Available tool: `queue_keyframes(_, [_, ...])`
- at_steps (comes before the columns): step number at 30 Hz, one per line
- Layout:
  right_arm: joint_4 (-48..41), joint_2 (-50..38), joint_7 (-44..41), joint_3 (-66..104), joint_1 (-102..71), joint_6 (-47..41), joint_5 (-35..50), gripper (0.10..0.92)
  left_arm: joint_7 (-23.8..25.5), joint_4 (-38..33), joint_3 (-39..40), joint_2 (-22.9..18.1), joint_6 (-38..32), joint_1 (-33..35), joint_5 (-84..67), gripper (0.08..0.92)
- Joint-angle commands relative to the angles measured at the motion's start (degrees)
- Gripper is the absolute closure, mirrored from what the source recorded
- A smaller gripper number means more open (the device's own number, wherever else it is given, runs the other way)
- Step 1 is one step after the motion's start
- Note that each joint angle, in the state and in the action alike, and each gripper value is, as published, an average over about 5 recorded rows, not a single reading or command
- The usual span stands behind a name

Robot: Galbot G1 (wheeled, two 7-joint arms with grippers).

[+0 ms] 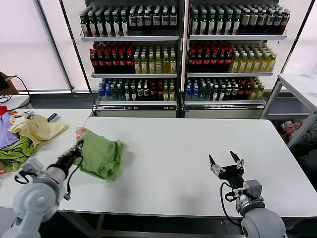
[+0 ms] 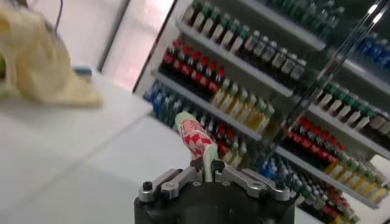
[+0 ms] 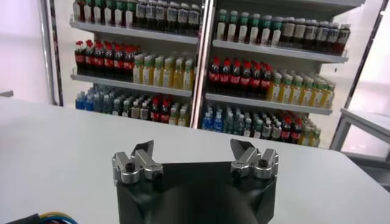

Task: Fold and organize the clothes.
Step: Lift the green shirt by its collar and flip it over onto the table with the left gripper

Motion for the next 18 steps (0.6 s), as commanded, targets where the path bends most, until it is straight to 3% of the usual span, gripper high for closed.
queue_keyframes(1, [0.0, 1.2, -0.2, -1.4, 1.1, 0.8, -0.7, 0.203, -0.1, -8.1, 6.7, 3.8, 1.1, -1.3, 11.0, 0.859])
queue_keyframes(8, [0.0, 1.8, -0.4, -1.6, 0.7, 1.8, -2.1, 0.203, 4.5, 3.4, 31.4, -8.0, -0.6, -3.4, 40.5, 0.859])
queue_keyframes(12, [0.1, 2.0, -0.5, -1.1, 0.7, 1.9, -2.3, 0.203, 5.2, 7.7, 38.6, -12.4, 0.1, -6.5, 47.3, 0.859])
queue_keyframes(18, [0.1, 2.6, -0.7, -0.6, 0.7, 2.0, -2.4, 0.203, 5.1, 11.6, 45.1, -15.8, 1.7, -11.8, 48.9, 0.859])
